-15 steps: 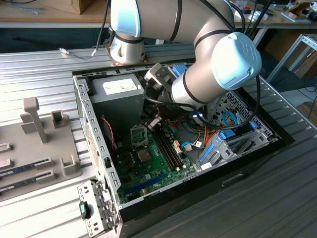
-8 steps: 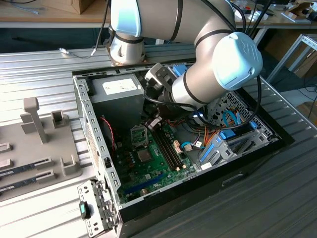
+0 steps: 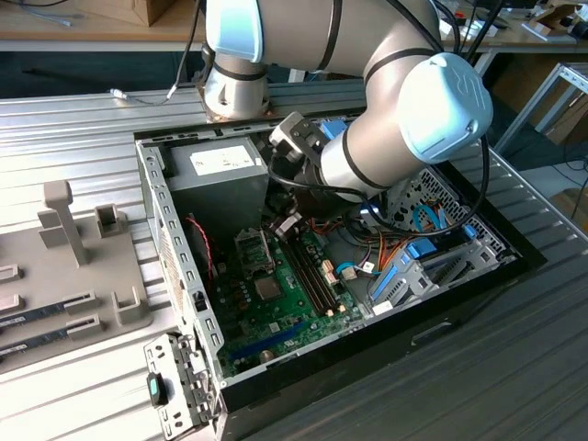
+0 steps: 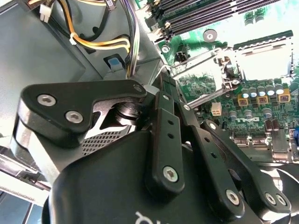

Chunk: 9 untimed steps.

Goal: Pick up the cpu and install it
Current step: 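Close the cpu cover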

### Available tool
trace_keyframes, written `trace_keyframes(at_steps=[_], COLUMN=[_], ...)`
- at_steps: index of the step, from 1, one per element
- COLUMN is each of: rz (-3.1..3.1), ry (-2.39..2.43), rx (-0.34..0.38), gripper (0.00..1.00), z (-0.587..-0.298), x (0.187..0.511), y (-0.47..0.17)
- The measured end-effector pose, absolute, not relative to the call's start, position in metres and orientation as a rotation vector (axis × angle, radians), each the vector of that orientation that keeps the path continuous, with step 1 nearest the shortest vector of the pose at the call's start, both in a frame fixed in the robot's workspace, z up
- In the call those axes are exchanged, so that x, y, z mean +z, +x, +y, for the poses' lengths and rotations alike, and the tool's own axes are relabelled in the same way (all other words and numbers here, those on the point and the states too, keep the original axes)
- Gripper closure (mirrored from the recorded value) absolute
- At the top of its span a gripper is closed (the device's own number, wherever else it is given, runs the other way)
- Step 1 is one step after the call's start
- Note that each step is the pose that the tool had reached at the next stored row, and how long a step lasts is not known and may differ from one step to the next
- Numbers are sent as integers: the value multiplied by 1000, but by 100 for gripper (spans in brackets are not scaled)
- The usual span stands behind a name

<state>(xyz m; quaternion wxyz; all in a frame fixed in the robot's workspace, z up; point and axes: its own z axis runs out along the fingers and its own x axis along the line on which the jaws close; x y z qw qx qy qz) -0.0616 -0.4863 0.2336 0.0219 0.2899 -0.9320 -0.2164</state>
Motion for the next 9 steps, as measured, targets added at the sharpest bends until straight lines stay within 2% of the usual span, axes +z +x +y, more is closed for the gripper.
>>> trace_keyframes(at_steps=[9], rz=[-2882], ry=[896], rx=[-691], gripper=[89], z=[-485], x=[226], y=[-58])
